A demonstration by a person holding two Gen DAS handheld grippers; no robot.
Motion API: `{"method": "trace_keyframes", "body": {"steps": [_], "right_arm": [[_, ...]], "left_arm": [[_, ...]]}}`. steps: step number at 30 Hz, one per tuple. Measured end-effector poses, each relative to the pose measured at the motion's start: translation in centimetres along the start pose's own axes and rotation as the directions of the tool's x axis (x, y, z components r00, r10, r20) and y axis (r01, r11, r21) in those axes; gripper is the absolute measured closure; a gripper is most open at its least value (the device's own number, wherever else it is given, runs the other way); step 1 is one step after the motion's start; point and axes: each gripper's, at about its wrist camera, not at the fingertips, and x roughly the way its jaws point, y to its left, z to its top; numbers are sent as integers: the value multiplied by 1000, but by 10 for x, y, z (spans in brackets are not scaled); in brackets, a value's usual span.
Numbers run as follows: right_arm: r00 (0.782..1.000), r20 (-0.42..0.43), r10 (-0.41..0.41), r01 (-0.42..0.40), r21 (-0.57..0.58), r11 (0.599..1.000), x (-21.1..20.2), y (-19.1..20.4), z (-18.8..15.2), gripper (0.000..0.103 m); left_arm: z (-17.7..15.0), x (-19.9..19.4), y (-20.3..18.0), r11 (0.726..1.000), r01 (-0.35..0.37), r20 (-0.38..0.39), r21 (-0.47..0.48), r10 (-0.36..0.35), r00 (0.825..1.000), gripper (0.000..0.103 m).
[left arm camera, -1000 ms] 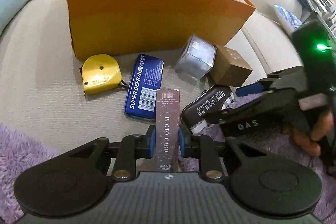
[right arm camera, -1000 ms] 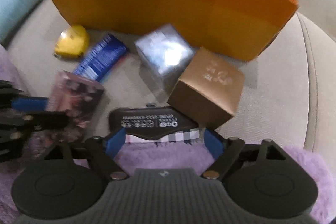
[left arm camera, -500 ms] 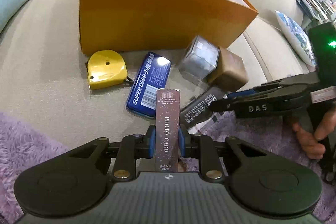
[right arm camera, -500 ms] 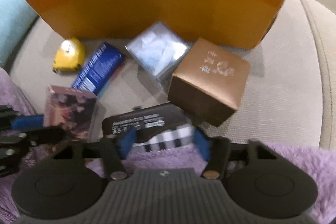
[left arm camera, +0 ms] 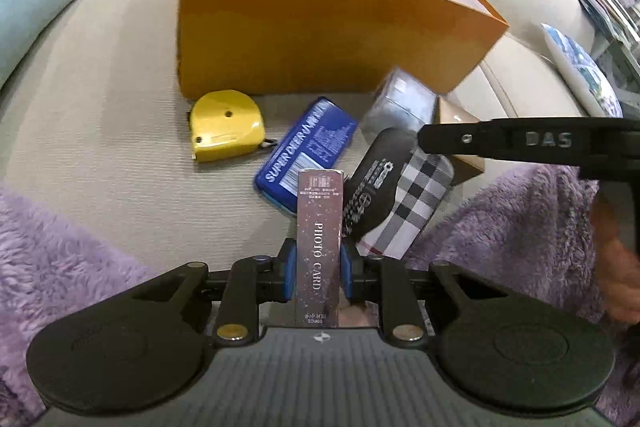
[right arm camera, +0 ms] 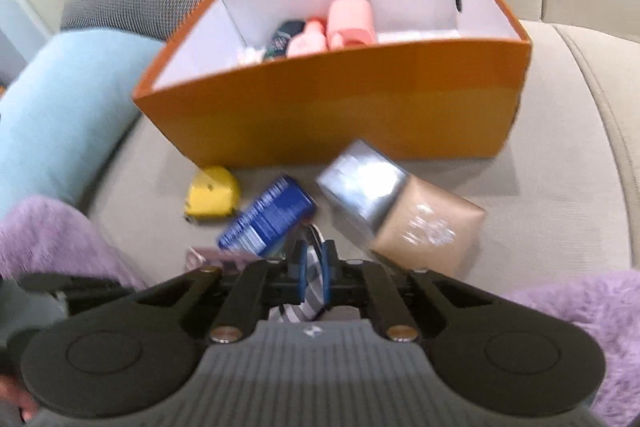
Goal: Organize rigid objects
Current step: 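Grasp the black plaid case with the right gripper while the left holds the mauve box, then lift the plaid case and mauve box and carry both over the orange box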
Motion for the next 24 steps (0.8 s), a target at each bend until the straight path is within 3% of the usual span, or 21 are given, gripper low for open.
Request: {"method": "trace_keyframes", "body": {"steps": [4, 6, 9, 11, 13, 15, 16, 19, 21, 24], "right_arm": [[999, 30, 34, -37, 124, 992, 18, 3, -3, 94], [999, 37, 30, -36, 170, 985, 21, 6, -6, 81], [1000, 28, -10, 5, 153, 988, 23, 11, -8, 71], [999, 24, -38, 34, 154, 987, 24, 9, -13, 70], [998, 17, -59, 55, 194, 979, 22, 4, -18, 66], [997, -22, -80, 83, 232, 969, 23, -2, -21, 54], [995, -40, -89, 96, 238, 966, 23, -3, -21, 54], [993, -81, -89, 105, 218, 970, 25, 1, -19, 48], [987, -137, -83, 109, 188, 976, 34, 5, -16, 38], [980, -171, -100, 123, 126, 984, 44, 13, -19, 37]], "left_arm": [[-1, -2, 5, 1000, -20, 13, -16, 20, 1000, 79], [-1, -2, 4, 1000, -26, 13, -2, 26, 1000, 78], [-1, -1, 3, 999, -32, 7, 8, 32, 999, 79], [-1, 1, 3, 999, -36, 2, 7, 36, 999, 79], [0, 2, 2, 999, -41, -1, 14, 41, 999, 79], [-1, 3, 1, 999, -43, -3, 18, 43, 999, 79], [-2, 2, 1, 999, -44, -4, 19, 44, 999, 79], [-1, 5, -1, 999, -48, -11, 23, 49, 999, 79], [-1, 6, -2, 998, -50, -14, 26, 50, 999, 79], [-1, 6, -1, 999, -46, -13, 23, 46, 999, 79]]}}
